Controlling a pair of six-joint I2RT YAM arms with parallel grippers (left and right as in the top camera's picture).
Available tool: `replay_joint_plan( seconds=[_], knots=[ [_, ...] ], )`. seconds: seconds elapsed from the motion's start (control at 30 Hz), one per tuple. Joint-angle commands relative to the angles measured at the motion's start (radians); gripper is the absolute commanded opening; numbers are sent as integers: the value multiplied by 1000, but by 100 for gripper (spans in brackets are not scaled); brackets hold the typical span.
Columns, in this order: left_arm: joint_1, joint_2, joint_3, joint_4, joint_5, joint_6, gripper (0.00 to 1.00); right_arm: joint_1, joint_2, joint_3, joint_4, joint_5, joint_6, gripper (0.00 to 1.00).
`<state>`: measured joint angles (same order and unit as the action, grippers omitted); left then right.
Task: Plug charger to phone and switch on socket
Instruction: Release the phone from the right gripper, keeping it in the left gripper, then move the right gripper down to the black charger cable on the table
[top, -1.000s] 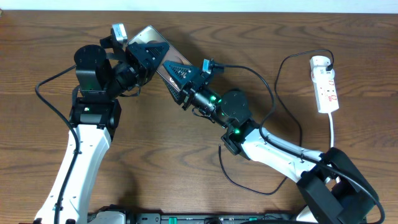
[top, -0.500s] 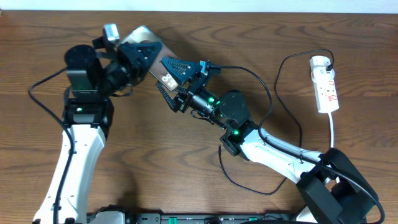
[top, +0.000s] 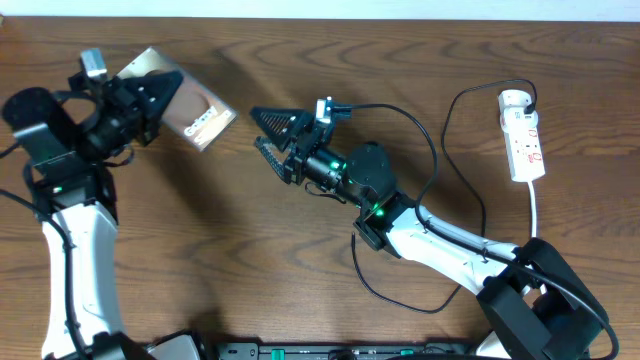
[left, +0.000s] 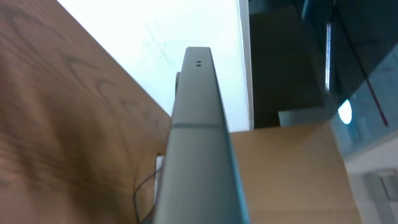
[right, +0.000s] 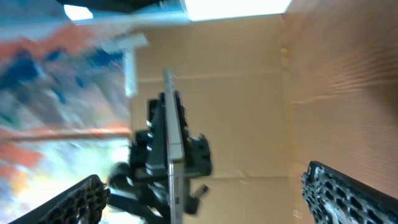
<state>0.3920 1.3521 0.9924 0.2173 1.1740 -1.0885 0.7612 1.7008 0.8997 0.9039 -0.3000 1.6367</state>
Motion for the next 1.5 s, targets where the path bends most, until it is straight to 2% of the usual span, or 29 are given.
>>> replay_joint_plan(
  seconds=[0.0,0.17,0.43,0.57,0.7,0.8,0.97,1.13,1.2,1.27,1.47],
  knots=[
    [37,43,4,10,253,72,7,-9,-6,16,-42,-87,-221,99],
    [40,131,4,14,399,156,7,-40,-6,17,-221,-172,-436,99],
    [32,240,0,10,399,212,8,-160,-6,50,-661,-247,-703,99],
    [32,260,0,10,399,262,8,-219,-6,163,-1009,-225,-875,99],
    [32,262,0,10,399,292,8,-222,-6,320,-1413,-64,-1043,99],
    [32,262,0,10,399,292,7,-201,-6,390,-1617,35,-1116,99],
    [32,262,0,10,399,293,7,-154,-4,373,-1783,156,-1117,99],
    [32,262,-2,10,399,296,7,-104,-4,300,-1792,208,-1030,94],
    [32,262,-3,10,399,296,7,-84,-4,275,-1786,220,-983,87],
    [32,262,-3,10,399,296,7,-62,-4,256,-1786,236,-929,73],
    [32,262,-4,10,399,304,7,13,-4,195,-1775,317,-805,73]
  ],
)
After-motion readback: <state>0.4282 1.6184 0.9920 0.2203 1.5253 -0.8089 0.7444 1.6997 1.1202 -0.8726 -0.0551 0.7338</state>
